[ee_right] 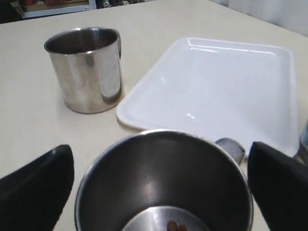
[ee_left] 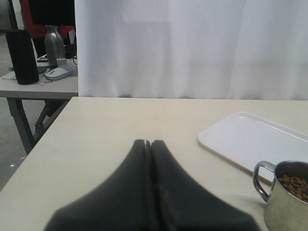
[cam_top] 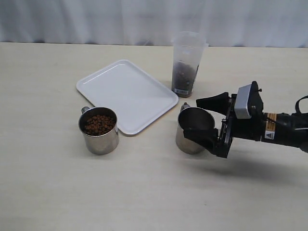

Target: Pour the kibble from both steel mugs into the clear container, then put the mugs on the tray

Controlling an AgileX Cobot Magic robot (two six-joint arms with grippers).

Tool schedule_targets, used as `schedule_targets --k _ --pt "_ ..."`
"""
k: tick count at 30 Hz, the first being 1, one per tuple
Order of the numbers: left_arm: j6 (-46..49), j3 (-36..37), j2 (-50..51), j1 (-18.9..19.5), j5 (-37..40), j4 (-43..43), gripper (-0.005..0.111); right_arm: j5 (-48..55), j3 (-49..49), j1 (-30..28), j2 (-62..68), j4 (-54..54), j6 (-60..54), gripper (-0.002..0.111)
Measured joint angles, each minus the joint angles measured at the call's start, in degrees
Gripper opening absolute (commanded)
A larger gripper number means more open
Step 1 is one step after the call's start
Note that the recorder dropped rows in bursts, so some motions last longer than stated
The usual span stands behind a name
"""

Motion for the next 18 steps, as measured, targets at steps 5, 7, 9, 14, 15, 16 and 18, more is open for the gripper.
schedule_targets --k 5,7,9,14,15,16,18 --pt "0.0 0.0 0.0 0.0 0.0 0.0 0.0 -0.12 3.07 0.0 -6.04 0.39 2.71 0.081" --pt "0.0 0.0 0.0 0.0 0.0 0.0 0.0 -0.12 4.61 -0.22 -8.91 1.38 6.14 0.07" --pt "0.0 0.0 0.0 0.0 0.0 0.0 0.0 -0.12 7.08 -2.35 -14.5 2.31 17.64 0.032" --pt "0.0 0.0 0.0 0.0 0.0 0.0 0.0 2.98 16.88 -15.27 -34.41 2.92 39.37 0.005" --pt "0.0 0.0 0.0 0.0 0.0 0.0 0.0 3.97 18.7 -16.35 -36.89 3.66 39.47 0.005" --pt "0.0 0.0 0.0 0.0 0.0 0.0 0.0 5.41 21.08 -17.49 -40.1 5.11 39.31 0.005" --pt "0.0 0.0 0.0 0.0 0.0 0.0 0.0 9.03 25.99 -18.62 -46.09 9.33 37.32 0.005"
